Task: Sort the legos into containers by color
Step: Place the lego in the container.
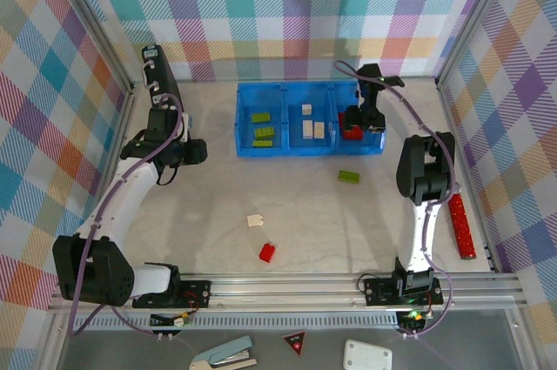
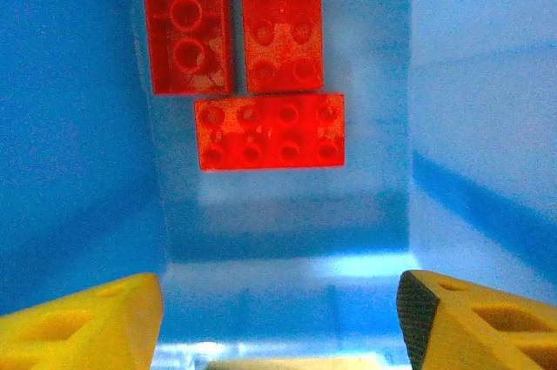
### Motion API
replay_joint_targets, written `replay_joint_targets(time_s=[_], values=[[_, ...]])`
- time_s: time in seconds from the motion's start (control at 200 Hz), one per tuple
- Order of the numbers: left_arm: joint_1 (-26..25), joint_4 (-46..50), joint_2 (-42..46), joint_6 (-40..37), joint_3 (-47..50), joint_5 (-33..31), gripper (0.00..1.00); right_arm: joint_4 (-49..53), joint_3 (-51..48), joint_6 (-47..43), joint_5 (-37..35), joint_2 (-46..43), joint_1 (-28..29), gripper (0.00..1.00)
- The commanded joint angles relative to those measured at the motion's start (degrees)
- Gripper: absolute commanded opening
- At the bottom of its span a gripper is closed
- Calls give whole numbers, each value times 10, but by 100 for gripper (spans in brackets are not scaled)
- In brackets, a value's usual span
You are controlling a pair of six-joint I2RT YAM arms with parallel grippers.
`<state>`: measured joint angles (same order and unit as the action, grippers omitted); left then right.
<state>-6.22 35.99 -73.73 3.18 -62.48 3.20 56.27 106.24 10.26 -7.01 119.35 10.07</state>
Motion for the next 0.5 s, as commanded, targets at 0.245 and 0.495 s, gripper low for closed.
replay_joint_targets(time_s=[0.245, 0.495], values=[[6, 3, 25, 6, 2, 26, 51, -5, -136, 53, 8, -147, 18, 72], [6, 1, 31, 9, 4, 34, 51, -20, -228, 100, -3, -208, 62, 72]])
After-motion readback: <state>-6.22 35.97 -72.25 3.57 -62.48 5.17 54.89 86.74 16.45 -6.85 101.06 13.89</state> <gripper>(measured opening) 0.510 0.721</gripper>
